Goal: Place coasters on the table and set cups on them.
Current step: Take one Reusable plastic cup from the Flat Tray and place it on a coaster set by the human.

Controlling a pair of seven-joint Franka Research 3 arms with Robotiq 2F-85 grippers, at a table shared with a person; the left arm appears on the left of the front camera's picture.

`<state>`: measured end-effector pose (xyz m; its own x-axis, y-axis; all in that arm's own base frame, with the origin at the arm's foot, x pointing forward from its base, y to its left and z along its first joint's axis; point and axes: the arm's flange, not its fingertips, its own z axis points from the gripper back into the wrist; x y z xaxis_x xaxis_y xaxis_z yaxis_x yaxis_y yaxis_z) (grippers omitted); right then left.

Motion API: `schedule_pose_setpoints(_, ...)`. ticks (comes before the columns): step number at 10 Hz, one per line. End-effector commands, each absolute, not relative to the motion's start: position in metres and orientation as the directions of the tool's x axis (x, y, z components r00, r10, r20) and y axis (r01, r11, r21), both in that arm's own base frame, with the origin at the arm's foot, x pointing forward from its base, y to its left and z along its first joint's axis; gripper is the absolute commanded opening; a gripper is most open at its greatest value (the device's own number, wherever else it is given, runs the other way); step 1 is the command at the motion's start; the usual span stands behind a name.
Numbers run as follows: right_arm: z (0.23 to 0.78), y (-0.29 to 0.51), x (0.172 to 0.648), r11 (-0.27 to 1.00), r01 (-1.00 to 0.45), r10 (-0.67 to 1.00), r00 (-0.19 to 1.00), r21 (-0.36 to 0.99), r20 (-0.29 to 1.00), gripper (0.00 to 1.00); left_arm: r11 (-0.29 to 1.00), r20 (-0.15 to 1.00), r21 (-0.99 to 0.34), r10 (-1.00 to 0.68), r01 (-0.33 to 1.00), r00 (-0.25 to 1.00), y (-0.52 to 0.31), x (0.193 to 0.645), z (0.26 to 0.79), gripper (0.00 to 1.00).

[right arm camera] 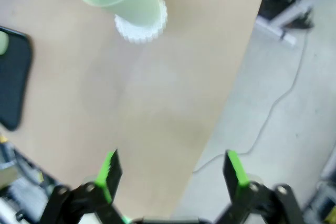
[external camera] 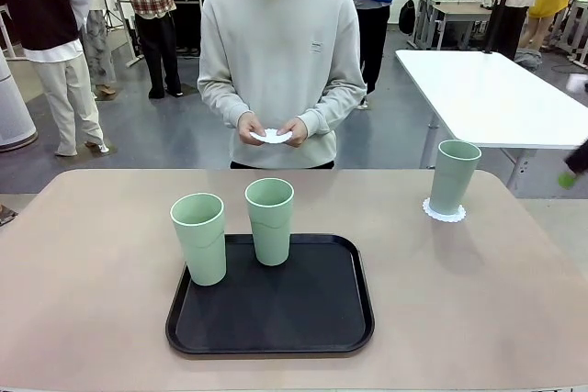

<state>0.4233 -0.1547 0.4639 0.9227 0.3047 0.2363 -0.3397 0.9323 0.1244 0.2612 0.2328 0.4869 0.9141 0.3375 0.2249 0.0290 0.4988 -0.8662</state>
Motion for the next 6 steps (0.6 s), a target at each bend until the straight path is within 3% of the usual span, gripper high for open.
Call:
schedule_pose_setpoints(1,0.444,-0.154,0.388,0.933,-0.315,0.285,0.942,0.173,0.177,1.00,0.488,0.232,-0.872,0.340,0.040,0.912,0.233,0.259,0.488,1.00)
schedule_pose_setpoints(2,0.445,-0.150,0.388,0.877,-0.421,0.376,0.901,0.232,0.217,1.00,0.488,0.232,-0.872,0.340,0.040,0.912,0.233,0.259,0.488,1.00)
schedule_pose_setpoints(3,0.445,-0.163,0.402,0.936,-0.313,0.280,0.939,0.162,0.201,1.00,0.488,0.232,-0.872,0.340,0.040,0.912,0.233,0.259,0.488,1.00)
schedule_pose_setpoints(4,0.435,-0.161,0.389,0.921,-0.338,0.304,0.934,0.194,0.186,1.00,0.488,0.232,-0.872,0.340,0.040,0.912,0.233,0.259,0.488,1.00)
schedule_pose_setpoints(5,0.451,-0.179,0.387,0.821,-0.385,0.290,0.918,0.423,0.272,1.00,0.488,0.232,-0.872,0.340,0.040,0.912,0.233,0.259,0.488,1.00)
schedule_pose_setpoints(6,0.470,-0.198,0.376,0.718,-0.423,0.265,0.901,0.552,0.344,1.00,0.488,0.232,-0.872,0.340,0.040,0.912,0.233,0.259,0.488,1.00)
